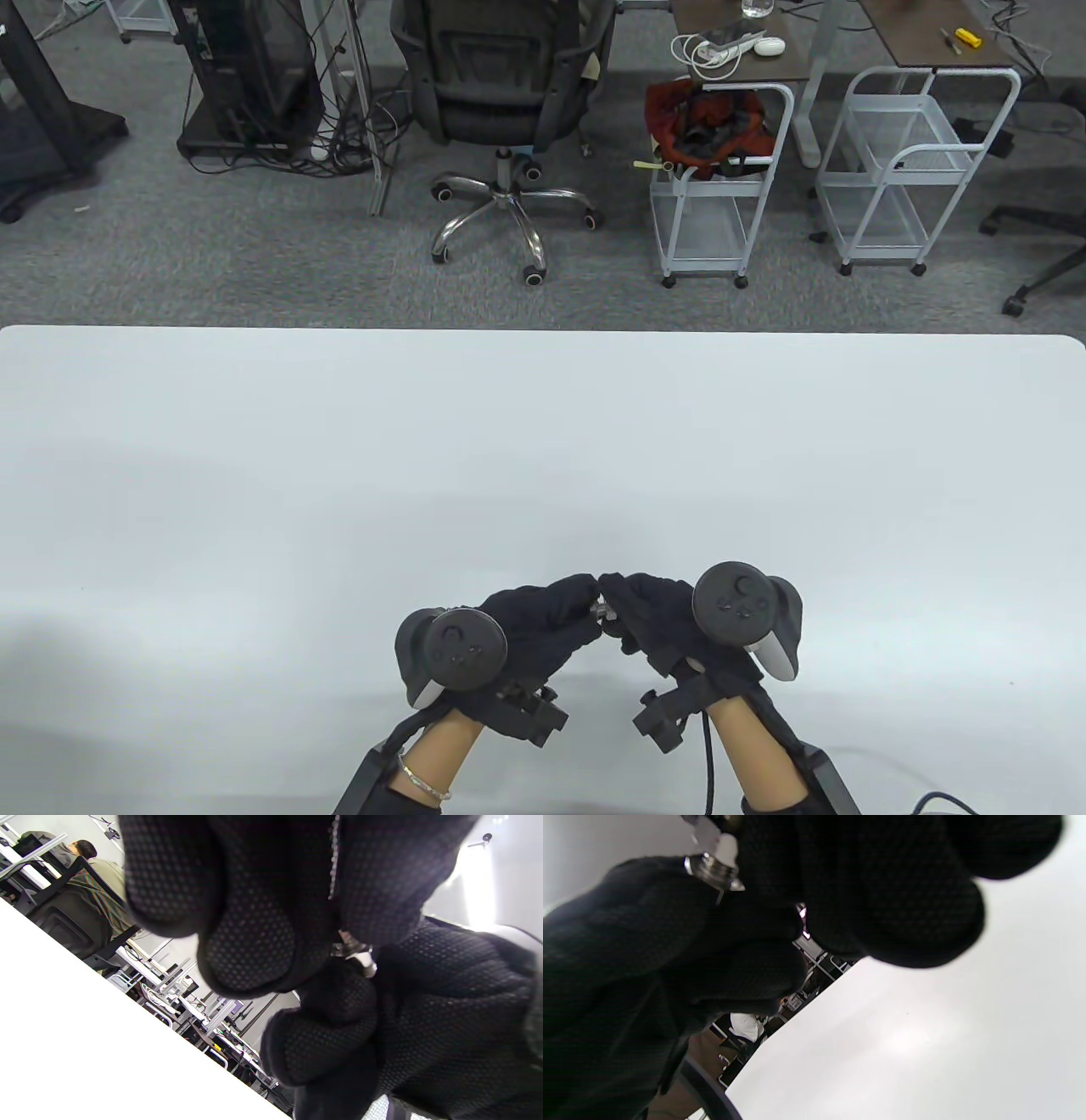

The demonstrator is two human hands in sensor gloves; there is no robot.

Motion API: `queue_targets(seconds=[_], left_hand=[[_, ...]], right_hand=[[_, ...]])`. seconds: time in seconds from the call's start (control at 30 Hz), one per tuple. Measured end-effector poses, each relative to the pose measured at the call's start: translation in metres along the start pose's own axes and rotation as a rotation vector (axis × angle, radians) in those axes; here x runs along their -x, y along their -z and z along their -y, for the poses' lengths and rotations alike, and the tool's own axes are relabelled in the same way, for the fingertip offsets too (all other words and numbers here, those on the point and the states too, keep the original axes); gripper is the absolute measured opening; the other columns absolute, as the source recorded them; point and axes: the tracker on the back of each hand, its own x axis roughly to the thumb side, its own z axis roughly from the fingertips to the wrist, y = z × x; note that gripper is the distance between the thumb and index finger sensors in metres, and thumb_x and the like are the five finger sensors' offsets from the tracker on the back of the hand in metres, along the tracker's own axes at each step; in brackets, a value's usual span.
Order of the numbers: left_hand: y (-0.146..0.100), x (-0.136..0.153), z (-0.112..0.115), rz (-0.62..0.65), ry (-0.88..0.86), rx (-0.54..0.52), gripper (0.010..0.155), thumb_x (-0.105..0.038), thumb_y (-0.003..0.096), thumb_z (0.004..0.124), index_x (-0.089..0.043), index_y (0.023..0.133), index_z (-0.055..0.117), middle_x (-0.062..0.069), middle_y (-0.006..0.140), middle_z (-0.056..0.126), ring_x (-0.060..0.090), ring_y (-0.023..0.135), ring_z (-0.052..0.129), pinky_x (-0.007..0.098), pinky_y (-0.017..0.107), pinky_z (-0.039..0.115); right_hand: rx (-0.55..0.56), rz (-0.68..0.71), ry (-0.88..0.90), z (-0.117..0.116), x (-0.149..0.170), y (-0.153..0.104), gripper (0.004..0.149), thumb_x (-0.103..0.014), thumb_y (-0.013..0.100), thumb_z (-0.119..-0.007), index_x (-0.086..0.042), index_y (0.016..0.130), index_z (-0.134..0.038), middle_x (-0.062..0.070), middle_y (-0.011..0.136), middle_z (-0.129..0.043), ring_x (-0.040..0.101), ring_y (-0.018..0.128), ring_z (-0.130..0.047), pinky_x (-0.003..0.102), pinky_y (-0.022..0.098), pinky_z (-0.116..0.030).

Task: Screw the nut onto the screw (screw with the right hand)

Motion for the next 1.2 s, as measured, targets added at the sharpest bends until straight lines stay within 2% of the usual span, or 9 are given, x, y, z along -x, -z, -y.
queue_targets(seconds=[0.13, 0.3, 0.47, 0.63, 0.8, 0.83, 0.97, 1.13, 1.2], left_hand=[[-0.0006, 0.0, -0.0018, -0.017, 0.013, -0.022, 0.045, -0.042, 0.0381, 0.089, -0.016, 0.075, 0.094, -0.005, 0.056, 0.114, 0.009, 0.04, 0.114, 0.027, 0.035, 0.095], [-0.0006, -0.002, 0.0003, -0.001, -0.011, -0.004, 0.046, -0.042, 0.0373, 0.089, -0.016, 0.075, 0.095, -0.005, 0.056, 0.114, 0.009, 0.04, 0.114, 0.027, 0.036, 0.095], [-0.0007, -0.0016, -0.0015, -0.003, 0.032, -0.021, 0.046, -0.042, 0.0378, 0.089, -0.017, 0.075, 0.094, -0.004, 0.057, 0.114, 0.009, 0.041, 0.114, 0.027, 0.036, 0.095], [-0.0003, -0.0008, 0.0002, -0.011, -0.042, -0.012, 0.046, -0.043, 0.0376, 0.089, -0.017, 0.076, 0.094, -0.004, 0.058, 0.114, 0.009, 0.042, 0.114, 0.027, 0.037, 0.095], [-0.0006, -0.0001, -0.0014, -0.015, 0.022, -0.03, 0.045, -0.042, 0.0381, 0.089, -0.017, 0.076, 0.094, -0.004, 0.058, 0.114, 0.009, 0.041, 0.114, 0.027, 0.036, 0.095], [-0.0008, -0.0004, -0.0017, -0.013, 0.019, -0.029, 0.045, -0.042, 0.0381, 0.089, -0.017, 0.076, 0.094, -0.004, 0.058, 0.114, 0.009, 0.041, 0.114, 0.027, 0.036, 0.095], [-0.0012, -0.0037, 0.0001, 0.006, -0.018, -0.021, 0.046, -0.042, 0.0378, 0.089, -0.017, 0.076, 0.094, -0.004, 0.058, 0.114, 0.009, 0.042, 0.114, 0.028, 0.037, 0.095], [-0.0021, -0.0034, -0.0022, -0.006, 0.023, -0.046, 0.045, -0.042, 0.0385, 0.089, -0.018, 0.076, 0.094, -0.004, 0.059, 0.113, 0.009, 0.042, 0.114, 0.027, 0.037, 0.095], [-0.0026, -0.0033, -0.0023, 0.0, 0.013, -0.041, 0.045, -0.042, 0.0381, 0.089, -0.017, 0.076, 0.094, -0.004, 0.058, 0.114, 0.01, 0.042, 0.114, 0.028, 0.037, 0.095]], right_hand=[[-0.191, -0.003, 0.081, 0.0003, 0.0001, 0.0012, 0.049, -0.039, 0.06, -0.069, 0.005, 0.081, -0.075, 0.031, 0.075, -0.088, 0.037, 0.052, -0.098, 0.055, 0.043, -0.074], [0.029, 0.008, 0.003, -0.0014, 0.0005, -0.0003, 0.048, -0.039, 0.061, -0.057, -0.003, 0.057, -0.089, 0.019, 0.049, -0.102, 0.027, 0.026, -0.104, 0.049, 0.03, -0.08], [-0.17, 0.007, 0.039, -0.0007, -0.0006, 0.0002, 0.052, -0.041, 0.06, -0.067, 0.006, 0.081, -0.075, 0.032, 0.075, -0.087, 0.039, 0.053, -0.098, 0.056, 0.044, -0.073], [0.049, 0.013, 0.028, -0.0005, 0.0001, -0.0017, 0.048, -0.039, 0.061, -0.059, -0.002, 0.058, -0.089, 0.02, 0.051, -0.101, 0.028, 0.028, -0.104, 0.049, 0.03, -0.08], [-0.186, 0.024, 0.061, 0.0, -0.0008, 0.0011, 0.05, -0.037, 0.061, -0.065, 0.006, 0.082, -0.074, 0.033, 0.077, -0.086, 0.04, 0.056, -0.097, 0.057, 0.045, -0.073], [-0.197, 0.013, 0.057, -0.0001, -0.0011, 0.0007, 0.049, -0.038, 0.062, -0.063, 0.005, 0.083, -0.073, 0.032, 0.078, -0.085, 0.04, 0.057, -0.096, 0.057, 0.046, -0.072], [0.052, 0.036, 0.002, 0.0009, -0.002, -0.0008, 0.048, -0.038, 0.061, -0.058, -0.002, 0.059, -0.089, 0.021, 0.052, -0.101, 0.029, 0.029, -0.105, 0.05, 0.031, -0.08], [-0.189, 0.033, 0.11, 0.0019, -0.0016, 0.0001, 0.051, -0.037, 0.06, -0.068, 0.007, 0.082, -0.075, 0.034, 0.078, -0.086, 0.042, 0.056, -0.097, 0.058, 0.045, -0.072], [-0.156, 0.038, 0.06, 0.0012, -0.0019, -0.0001, 0.048, -0.038, 0.061, -0.066, 0.005, 0.08, -0.075, 0.03, 0.075, -0.087, 0.038, 0.053, -0.098, 0.056, 0.044, -0.073]])
